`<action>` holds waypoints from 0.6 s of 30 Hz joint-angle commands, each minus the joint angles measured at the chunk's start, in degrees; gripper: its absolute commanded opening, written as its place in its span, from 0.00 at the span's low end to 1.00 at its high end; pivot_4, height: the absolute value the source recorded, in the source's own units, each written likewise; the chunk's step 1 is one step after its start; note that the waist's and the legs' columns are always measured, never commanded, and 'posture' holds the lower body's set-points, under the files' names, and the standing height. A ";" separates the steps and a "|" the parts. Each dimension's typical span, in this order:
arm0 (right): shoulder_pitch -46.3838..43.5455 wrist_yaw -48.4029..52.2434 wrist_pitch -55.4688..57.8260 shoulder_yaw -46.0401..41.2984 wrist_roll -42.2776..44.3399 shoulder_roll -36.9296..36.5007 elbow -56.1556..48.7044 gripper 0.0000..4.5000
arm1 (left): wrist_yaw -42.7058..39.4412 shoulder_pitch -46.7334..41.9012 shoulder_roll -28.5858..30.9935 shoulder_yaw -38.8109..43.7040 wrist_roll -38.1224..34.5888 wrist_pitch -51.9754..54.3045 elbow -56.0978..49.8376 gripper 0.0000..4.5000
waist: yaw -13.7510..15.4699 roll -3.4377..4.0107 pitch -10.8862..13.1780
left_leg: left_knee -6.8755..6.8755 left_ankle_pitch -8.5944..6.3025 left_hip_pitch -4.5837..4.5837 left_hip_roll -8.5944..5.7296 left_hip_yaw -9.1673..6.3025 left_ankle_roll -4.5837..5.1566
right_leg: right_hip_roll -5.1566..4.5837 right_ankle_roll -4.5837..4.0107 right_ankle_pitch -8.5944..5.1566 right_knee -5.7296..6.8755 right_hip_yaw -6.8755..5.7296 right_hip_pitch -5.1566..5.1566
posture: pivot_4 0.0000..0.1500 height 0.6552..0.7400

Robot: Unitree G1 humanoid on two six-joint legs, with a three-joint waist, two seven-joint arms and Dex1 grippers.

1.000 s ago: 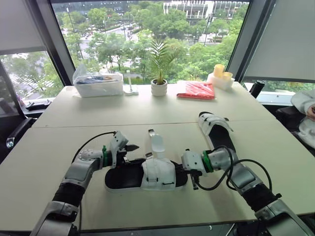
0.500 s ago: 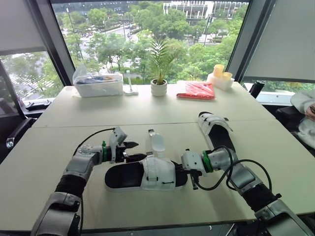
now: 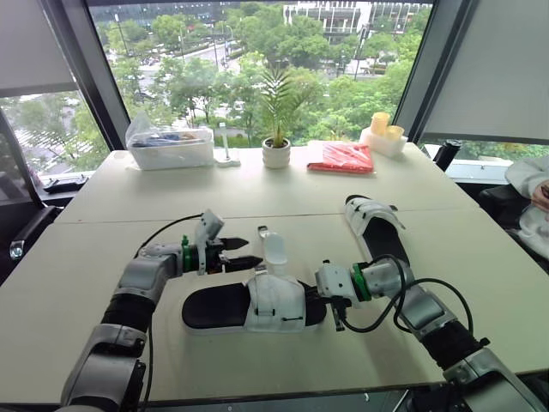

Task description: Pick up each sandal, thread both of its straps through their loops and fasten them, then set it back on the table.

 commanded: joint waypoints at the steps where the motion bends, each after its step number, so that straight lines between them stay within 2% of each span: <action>1: 1.37 0.39 1.06 2.34 -2.99 0.01 1.95 0.00 | 0.00 -1.14 -0.41 -2.95 4.52 -5.95 3.37 0.99 | 0.00 0.00 0.00 | 0.00 0.00 -0.01 0.00 0.00 0.00 | 0.00 0.00 0.00 0.00 0.00 0.02 | 1.00 1.00; 5: 1.43 0.32 1.13 2.37 -3.02 0.02 1.85 0.00 | -0.67 -1.09 0.83 -6.48 9.98 -12.78 7.51 0.99 | -0.05 0.02 -0.02 | -0.01 -0.01 0.00 0.00 0.00 0.00 | 0.00 0.00 0.00 0.00 0.00 0.05 | 1.00 1.00; 10: 1.61 0.06 1.24 2.37 -3.03 0.01 1.68 0.00 | -0.32 -2.91 1.07 -5.30 10.63 -15.05 11.48 0.99 | -0.03 0.03 -0.03 | -0.01 -0.02 0.01 0.00 0.00 0.01 | -0.01 0.00 0.00 0.00 0.00 -0.03 | 1.00 1.00; 13: 1.57 -0.11 1.21 2.44 -3.07 0.15 1.75 0.00 | 0.04 -4.37 0.78 -3.07 8.68 -13.40 12.76 0.99 | -0.12 0.03 -0.03 | -0.01 -0.02 0.01 0.00 0.00 0.01 | 0.00 0.00 0.00 0.00 0.00 -0.01 | 1.00 1.00; 18: 1.44 -0.42 1.08 2.55 -3.07 0.34 1.98 0.00 | -0.09 -7.04 -0.61 4.20 0.64 -3.65 11.39 0.99 | -0.22 -0.02 0.00 | 0.02 -0.02 -0.04 0.00 0.00 0.02 | 0.03 0.01 0.00 0.05 -0.01 -0.03 | 1.00 1.00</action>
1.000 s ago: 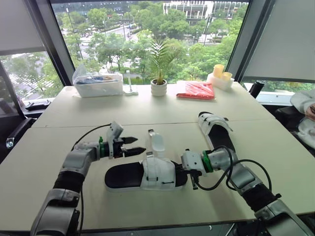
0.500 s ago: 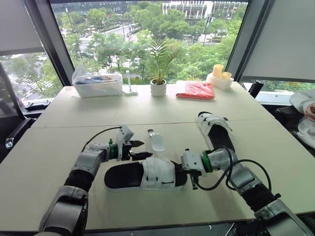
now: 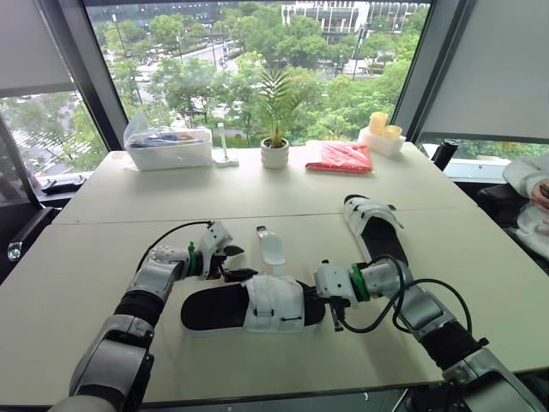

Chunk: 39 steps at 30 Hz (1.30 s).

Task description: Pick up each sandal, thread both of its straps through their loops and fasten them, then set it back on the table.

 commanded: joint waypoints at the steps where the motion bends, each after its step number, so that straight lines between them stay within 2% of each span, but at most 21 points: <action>1: 1.44 0.16 1.03 2.26 -3.03 0.21 2.24 0.00 | -0.14 -3.27 -0.50 5.98 -6.14 6.73 -2.26 0.99 | -0.04 -0.04 0.02 | 0.02 0.00 -0.02 0.00 0.00 0.00 | 0.01 0.00 0.00 0.03 -0.01 0.00 | 1.00 1.00; 7: 1.05 -0.12 0.57 2.45 -3.29 0.53 2.88 0.00 | 1.11 -3.90 -2.44 11.81 -13.71 19.81 -5.25 0.99 | -0.30 -0.04 0.02 | 0.05 0.00 -0.02 0.00 -0.01 -0.01 | 0.01 0.01 0.00 0.09 -0.01 0.05 | 1.00 1.00; 11: 0.48 -0.12 0.10 2.49 -3.49 0.71 3.62 0.00 | 0.71 -2.67 -3.79 10.33 -14.63 24.82 -7.74 0.99 | -0.80 -0.04 0.02 | 0.07 0.02 -0.02 0.00 -0.01 -0.03 | 0.02 0.01 0.00 0.21 -0.01 0.03 | 1.00 1.00; 14: 0.26 -0.20 -0.11 2.50 -3.55 0.91 3.93 0.00 | 0.85 -2.07 -5.41 7.95 -13.12 25.35 -7.45 0.99 | -1.06 -0.04 0.02 | 0.09 0.03 -0.01 -0.01 -0.01 -0.04 | 0.02 0.01 0.00 0.25 0.00 0.03 | 1.00 1.00; 20: 0.24 -0.38 -0.12 2.44 -3.58 1.01 3.88 0.00 | 2.57 -6.42 -10.35 8.31 -13.02 24.58 0.88 0.99 | -1.06 -0.05 0.03 | 0.11 0.05 -0.01 -0.02 -0.01 -0.07 | 0.01 0.01 0.00 0.39 0.00 -0.02 | 1.00 1.00; 28: 0.35 -0.72 0.28 2.42 -3.63 0.86 3.36 0.00 | 9.64 -17.72 -15.25 16.08 -14.58 18.14 18.14 0.99 | -1.10 -0.09 0.05 | 0.16 0.06 -0.03 -0.03 0.00 -0.10 | 0.00 0.03 -0.01 0.49 -0.01 -0.07 | 1.00 1.00; 35: 0.68 -1.12 0.46 2.35 -3.60 0.67 3.01 0.00 | 12.02 -21.40 -15.51 20.67 -14.56 15.76 23.74 0.99 | -1.13 -0.11 0.06 | 0.15 0.06 -0.03 -0.04 0.01 -0.11 | 0.02 0.04 -0.02 0.55 -0.01 -0.10 | 1.00 1.00; 38: 0.72 -1.15 0.47 2.29 -3.63 0.68 3.01 0.00 | 12.16 -22.06 -15.42 21.91 -14.56 15.52 24.42 0.80 | -1.14 -0.11 0.06 | 0.16 0.07 -0.03 -0.04 0.01 -0.11 | 0.02 0.04 -0.02 0.57 -0.03 -0.10 | 1.00 1.00; 39: 0.70 -1.15 0.46 2.28 -3.65 0.70 3.02 0.00 | 12.21 -22.26 -15.35 22.37 -14.63 15.45 24.55 0.69 | -1.14 -0.11 0.06 | 0.16 0.07 -0.03 -0.04 0.01 -0.11 | 0.02 0.04 -0.02 0.58 -0.04 -0.10 | 1.00 1.00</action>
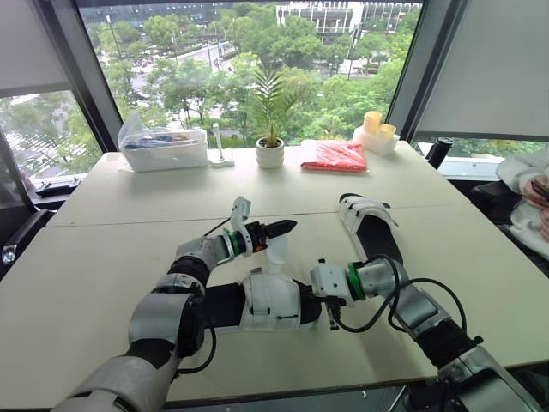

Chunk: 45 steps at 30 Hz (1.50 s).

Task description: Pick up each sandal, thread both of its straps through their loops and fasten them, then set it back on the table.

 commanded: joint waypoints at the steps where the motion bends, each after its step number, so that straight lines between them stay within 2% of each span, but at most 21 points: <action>1: 1.52 0.07 1.60 1.59 -2.82 -0.40 2.08 0.00 | 0.23 -2.58 0.31 2.41 -1.14 -0.98 -0.26 0.57 | 0.00 0.00 0.00 | 0.00 0.00 0.00 0.00 0.01 0.00 | 0.00 0.00 0.00 0.00 0.00 0.00 | 1.00 1.00; 6: 0.99 0.08 1.33 1.66 -2.87 -0.10 2.70 0.00 | 0.21 -3.66 0.74 4.76 -1.74 -0.61 -0.17 0.01 | -0.02 0.00 0.00 | 0.00 0.00 0.00 0.00 0.01 0.00 | 0.01 0.00 0.00 0.01 -0.02 -0.01 | 1.00 1.00; 11: 0.79 0.23 1.11 1.67 -2.85 -0.10 3.00 0.00 | -2.80 -4.28 1.23 4.86 -1.22 -0.16 -1.67 0.01 | -0.04 0.00 0.00 | 0.00 0.01 0.00 0.00 0.01 -0.01 | 0.02 0.00 0.00 0.02 -0.03 -0.01 | 1.00 1.00; 16: 0.78 0.32 1.01 1.62 -2.85 -0.18 3.12 0.00 | -13.55 -2.63 1.58 -0.36 -0.56 3.22 -10.88 0.01 | -0.10 0.00 0.00 | 0.00 0.02 -0.01 0.00 0.02 -0.03 | 0.06 0.00 0.00 0.04 -0.03 -0.01 | 1.00 1.00; 20: 0.95 0.42 0.97 1.61 -2.83 -0.31 3.04 0.00 | -21.84 5.25 2.28 -9.33 -1.98 7.78 -32.95 0.01 | -0.20 0.01 0.00 | -0.01 0.02 -0.01 0.01 0.03 -0.04 | 0.04 -0.01 0.00 0.07 0.06 -0.02 | 1.00 1.00; 23: 0.98 0.49 0.92 1.67 -2.83 -0.30 3.06 0.00 | -25.16 12.36 4.42 -15.43 -1.45 6.48 -48.15 0.01 | -0.16 0.02 -0.01 | -0.02 0.03 0.00 0.03 0.03 -0.05 | 0.01 -0.02 0.00 0.08 0.13 -0.05 | 1.00 1.00; 25: 0.90 0.59 0.82 1.71 -2.83 -0.29 3.23 0.00 | -25.18 15.78 5.27 -18.44 1.14 0.03 -53.86 0.01 | -0.06 0.03 -0.02 | -0.03 0.03 0.02 0.03 0.03 -0.06 | 0.00 -0.03 0.00 0.08 0.16 -0.03 | 1.00 1.00; 27: 0.76 0.81 0.68 1.81 -2.85 -0.22 3.45 0.00 | -29.74 20.39 8.78 -24.63 6.75 -12.63 -59.01 0.01 | 0.01 0.04 -0.02 | -0.02 0.03 0.03 0.03 0.02 -0.07 | -0.01 -0.04 0.01 0.07 0.16 -0.01 | 1.00 1.00; 30: 0.39 1.20 0.25 2.00 -2.93 -0.14 4.00 0.00 | -33.41 23.57 11.60 -28.71 9.15 -22.20 -61.83 0.01 | 0.10 0.08 -0.04 | -0.06 0.03 0.08 0.03 0.06 -0.08 | -0.03 -0.08 -0.01 0.03 0.19 0.01 | 1.00 1.00; 35: -0.12 1.68 -0.32 2.32 -3.24 0.28 4.68 0.00 | -36.46 25.61 14.92 -32.13 14.50 -42.67 -57.70 0.01 | 0.16 0.08 -0.04 | -0.04 0.02 0.07 0.04 0.05 -0.07 | -0.07 -0.12 -0.03 -0.04 0.19 0.05 | 1.00 1.00; 45: -0.27 1.96 -0.80 2.37 -3.52 0.54 5.10 0.00 | -36.61 25.12 17.31 -37.70 21.04 -68.73 -49.77 0.01 | 0.13 0.08 -0.05 | -0.08 0.02 0.07 0.05 0.05 -0.04 | -0.07 -0.13 -0.03 -0.02 0.18 0.01 | 1.00 1.00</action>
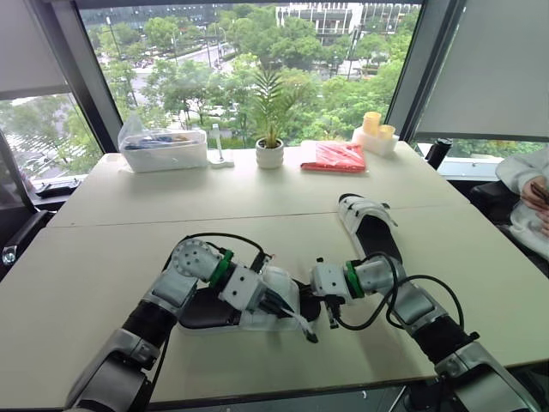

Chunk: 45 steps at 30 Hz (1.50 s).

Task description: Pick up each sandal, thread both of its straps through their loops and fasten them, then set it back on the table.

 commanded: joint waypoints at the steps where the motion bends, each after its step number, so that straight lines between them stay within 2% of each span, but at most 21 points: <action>1: 1.32 0.34 0.96 2.13 -3.01 -0.12 2.56 0.00 | 0.75 -0.61 0.97 -2.23 3.11 -7.44 1.35 0.01 | 0.01 0.01 0.00 | 0.00 0.00 0.00 0.00 -0.01 0.00 | 0.00 0.00 0.00 0.00 0.00 0.00 | 1.00 1.00; 4: 1.18 0.35 0.92 2.19 -3.14 0.06 2.70 0.00 | 2.98 -0.65 2.05 -2.67 4.91 -9.46 1.54 0.19 | -0.02 0.01 -0.01 | 0.00 0.00 0.01 0.00 -0.01 0.01 | 0.00 0.00 0.00 0.00 0.00 0.01 | 1.00 1.00; 6: 1.16 0.40 0.83 2.21 -3.22 0.08 2.72 0.00 | 3.63 -0.50 3.19 -2.89 4.62 -10.05 0.59 0.41 | -0.11 0.03 -0.02 | -0.01 0.00 0.02 0.01 -0.01 0.01 | 0.02 0.01 0.00 0.01 0.00 0.01 | 1.00 1.00; 7: 1.14 0.40 0.82 2.24 -3.26 0.11 2.72 0.00 | 3.89 -0.47 3.65 -3.04 4.43 -10.29 0.30 0.55 | -0.12 0.03 -0.02 | -0.01 0.00 0.03 0.01 -0.01 0.01 | 0.02 0.01 0.00 0.01 0.00 0.01 | 1.00 1.00; 10: 1.10 0.43 0.83 2.31 -3.29 0.18 2.75 0.00 | 3.79 0.69 6.12 -2.90 2.13 -9.86 -2.68 0.84 | -0.21 0.05 -0.03 | -0.02 0.00 0.04 0.01 -0.01 0.02 | 0.03 0.01 0.00 0.02 0.00 0.01 | 1.00 1.00; 11: 1.08 0.45 0.74 2.36 -3.31 0.21 2.83 0.00 | 3.22 1.57 7.96 -2.25 0.15 -8.80 -4.71 0.93 | -0.25 0.07 -0.04 | -0.02 0.00 0.04 0.01 -0.01 0.02 | 0.03 0.01 0.00 0.02 0.00 0.01 | 1.00 1.00; 12: 1.06 0.44 0.67 2.40 -3.32 0.22 2.89 0.00 | 2.89 2.15 9.32 -1.88 -1.24 -7.98 -6.14 0.97 | -0.39 0.11 -0.05 | -0.03 -0.01 0.04 0.01 -0.01 0.02 | 0.03 0.01 0.00 0.02 0.00 0.01 | 1.00 1.00; 15: 1.04 0.33 0.58 2.53 -3.31 0.33 3.01 0.00 | 3.10 3.50 12.93 0.29 -4.82 -4.46 -8.98 0.97 | -0.22 0.12 -0.03 | -0.09 0.00 0.01 0.02 -0.01 0.03 | 0.05 0.01 -0.01 0.05 0.01 -0.07 | 1.00 1.00; 19: 0.90 0.30 0.35 2.58 -3.36 0.60 3.41 0.00 | 4.88 7.23 18.22 5.07 -15.84 16.57 -17.06 0.97 | -0.22 0.13 -0.01 | -0.01 -0.01 0.02 0.03 -0.03 0.03 | 0.06 0.00 -0.02 0.05 0.00 -0.06 | 1.00 1.00; 24: 0.57 0.24 0.05 2.66 -3.44 0.86 3.98 0.00 | 6.90 11.27 22.68 7.79 -25.14 37.94 -26.29 0.97 | -0.42 0.15 0.00 | -0.07 -0.01 0.03 0.05 -0.03 0.04 | 0.08 0.00 -0.06 0.09 0.00 -0.05 | 1.00 1.00; 28: 0.26 0.24 -0.05 2.74 -3.49 1.14 4.36 0.00 | 12.55 19.88 24.68 8.60 -36.59 57.12 -37.72 0.97 | -0.54 0.16 0.01 | -0.08 -0.01 0.03 0.06 -0.03 0.04 | 0.09 0.00 -0.05 0.09 0.01 -0.05 | 1.00 1.00; 33: 0.44 0.27 0.06 2.87 -3.47 1.24 4.16 0.00 | 24.39 26.85 23.17 9.58 -46.16 74.45 -44.41 0.97 | -0.23 0.14 0.02 | -0.06 -0.02 0.09 0.10 -0.04 0.04 | 0.10 -0.19 -0.16 0.12 0.01 0.00 | 1.00 1.00; 36: 0.73 0.35 0.26 2.94 -3.44 1.21 3.74 0.00 | 32.05 29.26 20.27 9.72 -47.70 80.25 -45.21 0.97 | -0.16 0.15 0.02 | -0.06 -0.02 0.17 0.11 -0.04 0.03 | 0.09 -0.34 -0.25 0.10 0.00 0.09 | 1.00 1.00; 40: 1.04 0.44 0.59 2.99 -3.40 1.15 3.19 0.00 | 39.34 30.04 15.19 12.07 -52.05 86.04 -44.15 0.97 | -0.13 0.12 0.03 | -0.10 -0.03 0.29 0.11 -0.04 0.03 | 0.06 -0.38 -0.34 0.09 0.00 0.23 | 1.00 1.00; 45: 1.11 0.71 0.45 2.92 -3.42 0.74 3.18 0.00 | 42.11 28.32 10.97 10.91 -50.96 88.39 -41.97 0.97 | -0.09 0.13 0.02 | -0.10 -0.03 0.30 0.10 -0.03 0.02 | 0.05 -0.40 -0.36 0.06 0.00 0.23 | 1.00 1.00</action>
